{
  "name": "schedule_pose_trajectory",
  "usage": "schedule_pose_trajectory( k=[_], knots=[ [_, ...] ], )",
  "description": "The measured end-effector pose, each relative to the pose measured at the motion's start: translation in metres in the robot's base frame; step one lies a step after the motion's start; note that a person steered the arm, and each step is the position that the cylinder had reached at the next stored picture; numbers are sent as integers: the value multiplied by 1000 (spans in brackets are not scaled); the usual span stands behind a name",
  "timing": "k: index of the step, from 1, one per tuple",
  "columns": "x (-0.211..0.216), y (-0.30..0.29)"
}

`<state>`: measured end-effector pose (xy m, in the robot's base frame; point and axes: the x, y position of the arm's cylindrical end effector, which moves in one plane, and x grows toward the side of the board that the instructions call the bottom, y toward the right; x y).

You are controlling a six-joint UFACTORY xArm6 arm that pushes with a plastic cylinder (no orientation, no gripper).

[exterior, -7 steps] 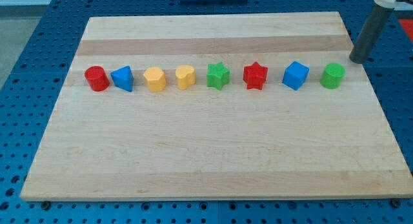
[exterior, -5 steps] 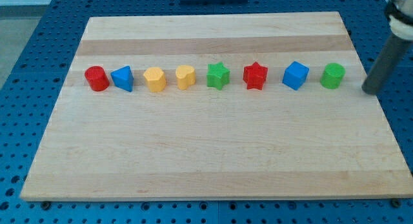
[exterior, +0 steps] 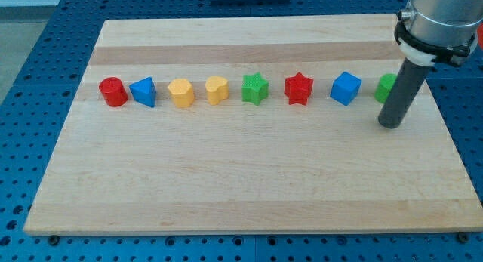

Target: Slide the green circle to the top right

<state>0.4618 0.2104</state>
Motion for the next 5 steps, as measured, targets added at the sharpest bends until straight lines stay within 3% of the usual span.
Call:
schedule_pose_trajectory(
  k=[3, 5],
  knots=[
    [-6, 9],
    [-32, 23]
  ],
)
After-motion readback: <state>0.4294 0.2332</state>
